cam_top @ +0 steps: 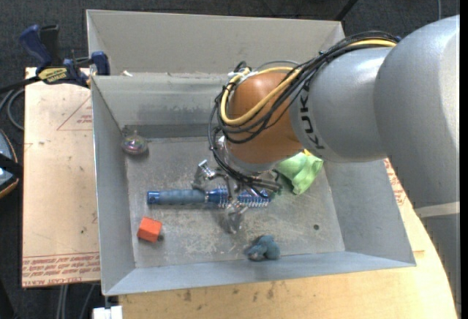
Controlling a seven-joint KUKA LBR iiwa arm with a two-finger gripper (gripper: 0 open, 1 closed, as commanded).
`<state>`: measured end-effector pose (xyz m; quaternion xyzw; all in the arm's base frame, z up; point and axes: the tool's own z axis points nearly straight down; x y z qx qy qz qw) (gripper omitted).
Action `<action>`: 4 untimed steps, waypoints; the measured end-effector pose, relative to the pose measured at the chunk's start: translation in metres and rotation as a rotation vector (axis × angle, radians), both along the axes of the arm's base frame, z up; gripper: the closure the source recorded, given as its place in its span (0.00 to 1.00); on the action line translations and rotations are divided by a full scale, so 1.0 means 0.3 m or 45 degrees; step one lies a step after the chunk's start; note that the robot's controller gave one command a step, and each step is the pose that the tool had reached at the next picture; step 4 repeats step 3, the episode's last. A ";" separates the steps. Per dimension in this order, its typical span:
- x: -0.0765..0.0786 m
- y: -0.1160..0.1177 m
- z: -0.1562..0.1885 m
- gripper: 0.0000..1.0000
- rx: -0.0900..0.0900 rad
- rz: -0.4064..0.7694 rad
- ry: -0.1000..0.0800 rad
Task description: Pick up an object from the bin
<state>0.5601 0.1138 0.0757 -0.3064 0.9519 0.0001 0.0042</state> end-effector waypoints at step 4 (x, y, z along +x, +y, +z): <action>0.174 -0.146 0.427 1.00 -0.001 -0.101 -0.002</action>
Offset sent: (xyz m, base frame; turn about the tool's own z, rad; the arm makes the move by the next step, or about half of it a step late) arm 0.0470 -0.0302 0.0022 0.1017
